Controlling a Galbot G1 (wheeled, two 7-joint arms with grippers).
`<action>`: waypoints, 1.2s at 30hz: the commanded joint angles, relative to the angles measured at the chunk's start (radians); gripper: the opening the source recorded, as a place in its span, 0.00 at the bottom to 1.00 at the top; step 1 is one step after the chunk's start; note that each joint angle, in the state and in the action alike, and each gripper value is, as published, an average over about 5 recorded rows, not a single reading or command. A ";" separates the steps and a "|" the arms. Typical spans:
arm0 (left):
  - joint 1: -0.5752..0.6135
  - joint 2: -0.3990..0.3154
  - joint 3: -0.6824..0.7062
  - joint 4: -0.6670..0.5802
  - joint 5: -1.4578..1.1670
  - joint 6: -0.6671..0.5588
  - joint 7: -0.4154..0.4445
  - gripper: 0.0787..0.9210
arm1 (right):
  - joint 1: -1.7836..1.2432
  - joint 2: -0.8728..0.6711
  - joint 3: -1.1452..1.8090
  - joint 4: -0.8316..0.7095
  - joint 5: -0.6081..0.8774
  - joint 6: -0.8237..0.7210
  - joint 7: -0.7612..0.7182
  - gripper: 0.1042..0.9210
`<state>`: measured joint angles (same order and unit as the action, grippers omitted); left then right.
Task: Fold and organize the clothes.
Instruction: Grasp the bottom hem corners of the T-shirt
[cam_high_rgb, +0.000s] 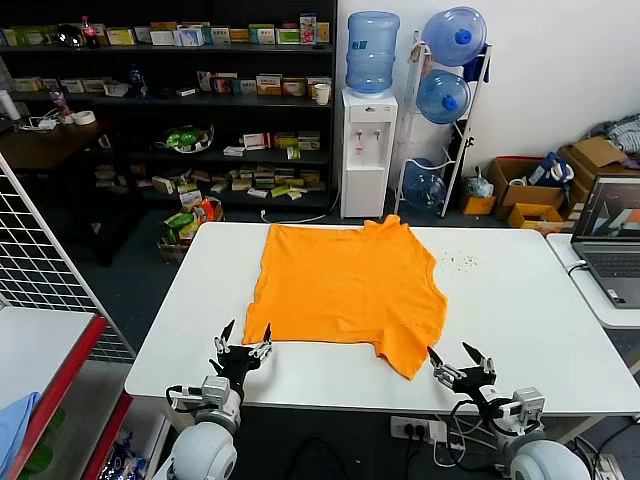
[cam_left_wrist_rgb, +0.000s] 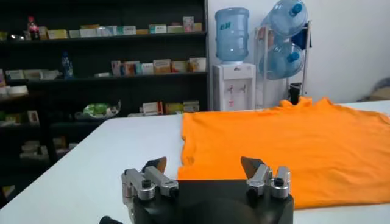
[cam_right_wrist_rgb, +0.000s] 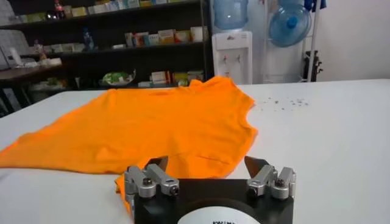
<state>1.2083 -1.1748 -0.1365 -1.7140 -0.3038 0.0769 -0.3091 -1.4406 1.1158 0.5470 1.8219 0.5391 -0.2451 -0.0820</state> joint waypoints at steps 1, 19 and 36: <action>-0.007 0.005 0.003 -0.017 -0.025 0.104 0.012 0.88 | 0.013 0.003 -0.006 -0.014 0.017 -0.017 0.015 0.88; -0.070 -0.007 0.011 0.077 -0.062 0.175 0.002 0.88 | 0.134 0.058 -0.087 -0.132 0.052 -0.062 0.029 0.88; -0.071 -0.020 -0.001 0.115 -0.078 0.202 -0.009 0.64 | 0.151 0.091 -0.113 -0.125 0.061 -0.083 0.047 0.59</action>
<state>1.1387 -1.1936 -0.1385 -1.6145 -0.3791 0.2666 -0.3168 -1.2999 1.1980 0.4414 1.6992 0.5981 -0.3234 -0.0376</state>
